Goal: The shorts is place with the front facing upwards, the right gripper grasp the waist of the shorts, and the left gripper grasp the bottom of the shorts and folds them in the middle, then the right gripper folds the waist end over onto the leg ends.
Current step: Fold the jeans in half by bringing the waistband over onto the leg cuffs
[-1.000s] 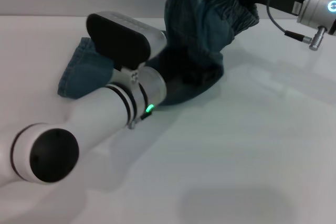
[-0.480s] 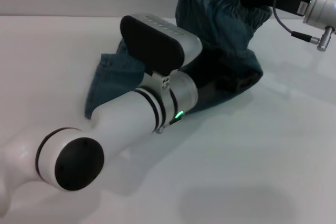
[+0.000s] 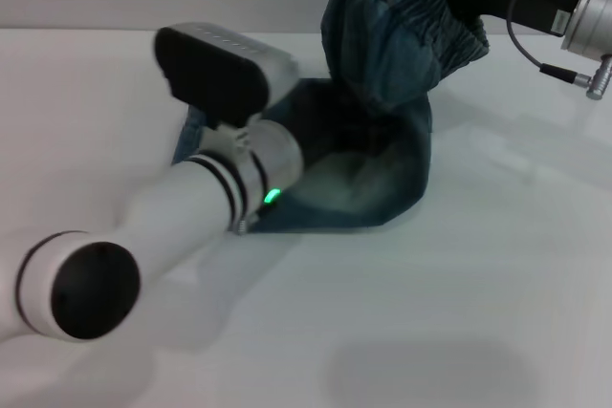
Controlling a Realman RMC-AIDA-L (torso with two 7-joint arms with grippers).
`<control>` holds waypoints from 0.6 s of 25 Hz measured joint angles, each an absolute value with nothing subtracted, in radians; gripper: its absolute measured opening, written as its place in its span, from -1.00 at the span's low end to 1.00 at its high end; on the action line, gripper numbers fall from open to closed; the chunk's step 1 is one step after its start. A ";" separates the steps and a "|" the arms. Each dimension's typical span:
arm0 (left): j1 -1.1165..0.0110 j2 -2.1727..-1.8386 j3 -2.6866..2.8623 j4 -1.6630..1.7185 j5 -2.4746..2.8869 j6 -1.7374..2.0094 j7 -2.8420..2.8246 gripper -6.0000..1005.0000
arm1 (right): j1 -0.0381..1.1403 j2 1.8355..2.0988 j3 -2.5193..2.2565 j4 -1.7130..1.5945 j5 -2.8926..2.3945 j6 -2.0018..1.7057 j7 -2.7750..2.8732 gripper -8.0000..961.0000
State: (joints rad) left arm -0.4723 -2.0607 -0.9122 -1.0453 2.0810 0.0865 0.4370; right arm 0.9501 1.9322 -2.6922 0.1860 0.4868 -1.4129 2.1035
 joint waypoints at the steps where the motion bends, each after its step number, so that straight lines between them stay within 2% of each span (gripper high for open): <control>1: -0.472 -2.061 -0.912 -1.045 2.081 0.086 0.437 0.68 | 0.949 1.932 -2.692 0.187 0.488 -1.411 2.103 -0.77; 15: -0.324 -2.060 -1.118 -1.093 2.083 -0.017 0.607 0.68 | 0.934 1.933 -2.687 0.189 0.490 -1.409 2.102 -0.77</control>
